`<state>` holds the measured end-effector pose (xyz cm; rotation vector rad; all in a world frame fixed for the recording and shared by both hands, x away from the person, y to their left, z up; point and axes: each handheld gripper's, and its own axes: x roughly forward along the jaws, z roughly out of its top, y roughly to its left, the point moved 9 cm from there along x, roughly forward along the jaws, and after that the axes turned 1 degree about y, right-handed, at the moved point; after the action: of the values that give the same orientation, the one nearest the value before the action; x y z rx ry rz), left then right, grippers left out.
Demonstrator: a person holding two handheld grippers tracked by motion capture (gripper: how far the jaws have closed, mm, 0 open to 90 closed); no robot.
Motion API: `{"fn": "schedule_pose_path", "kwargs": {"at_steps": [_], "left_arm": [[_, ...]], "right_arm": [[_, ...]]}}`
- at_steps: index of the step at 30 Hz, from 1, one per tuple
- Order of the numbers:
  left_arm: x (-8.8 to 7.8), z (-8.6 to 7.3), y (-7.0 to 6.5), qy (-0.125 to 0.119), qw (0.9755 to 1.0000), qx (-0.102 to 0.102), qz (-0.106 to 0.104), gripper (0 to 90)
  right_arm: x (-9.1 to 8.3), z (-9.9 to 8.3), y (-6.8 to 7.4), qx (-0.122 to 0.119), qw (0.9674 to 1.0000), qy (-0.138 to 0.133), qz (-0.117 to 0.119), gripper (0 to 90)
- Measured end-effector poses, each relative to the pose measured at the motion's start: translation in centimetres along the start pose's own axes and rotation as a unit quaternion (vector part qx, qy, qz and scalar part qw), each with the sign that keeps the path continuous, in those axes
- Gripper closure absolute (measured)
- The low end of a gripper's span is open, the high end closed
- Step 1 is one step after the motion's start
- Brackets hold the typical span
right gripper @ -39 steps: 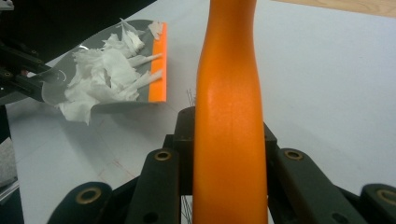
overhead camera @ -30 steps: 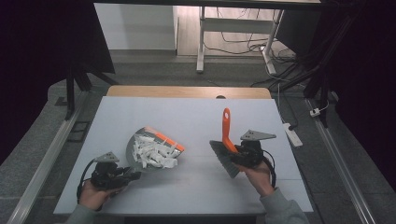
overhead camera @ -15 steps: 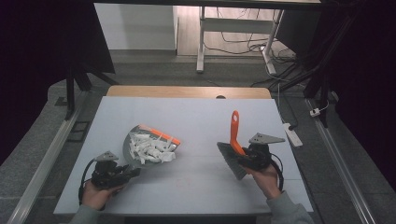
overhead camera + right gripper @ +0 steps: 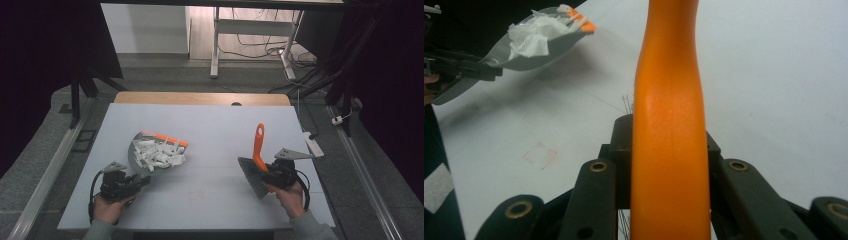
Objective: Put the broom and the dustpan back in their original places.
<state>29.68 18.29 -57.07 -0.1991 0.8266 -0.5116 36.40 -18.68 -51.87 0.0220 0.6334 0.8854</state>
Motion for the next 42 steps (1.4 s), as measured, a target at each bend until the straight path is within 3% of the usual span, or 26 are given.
{"fn": "schedule_pose_path", "kwargs": {"at_steps": [9,14,21,26,29,37,40,42], "left_arm": [[1.0,-0.3,1.0,0.007,0.9986,-0.032,0.042,61.0],[1.6,-0.5,1.9,0.009,0.9958,-0.065,0.064,61.0],[2.9,-1.0,2.4,0.024,0.9916,-0.093,0.086,61.0],[3.1,-0.9,2.2,0.021,0.9911,-0.094,0.092,60.4],[3.2,-1.0,2.0,0.025,0.9925,-0.083,0.086,56.8],[2.5,-1.0,1.9,0.026,0.993,-0.062,0.097,33.8],[1.8,-1.0,1.8,0.024,0.9938,-0.047,0.098,29.7],[1.3,-0.9,1.9,0.019,0.994,-0.035,0.102,28.6]], "right_arm": [[0.3,-1.4,-0.9,0.04,0.999,0.017,0.003,71.6],[0.9,-2.1,-2.2,0.075,0.9965,0.036,0.008,71.5],[1.9,-2.9,-3.9,0.103,0.9917,0.075,-0.014,71.5],[2.2,-3.4,-5.4,0.131,0.9863,0.096,-0.027,71.2],[2.2,-3.6,-6.1,0.137,0.9844,0.105,-0.034,69.0],[2.1,-3.9,-7.0,0.109,0.9834,0.124,-0.076,54.3],[1.9,-3.8,-7.3,0.093,0.9812,0.132,-0.105,48.0],[1.7,-3.8,-7.6,0.094,0.9804,0.134,-0.11,47.1]]}}
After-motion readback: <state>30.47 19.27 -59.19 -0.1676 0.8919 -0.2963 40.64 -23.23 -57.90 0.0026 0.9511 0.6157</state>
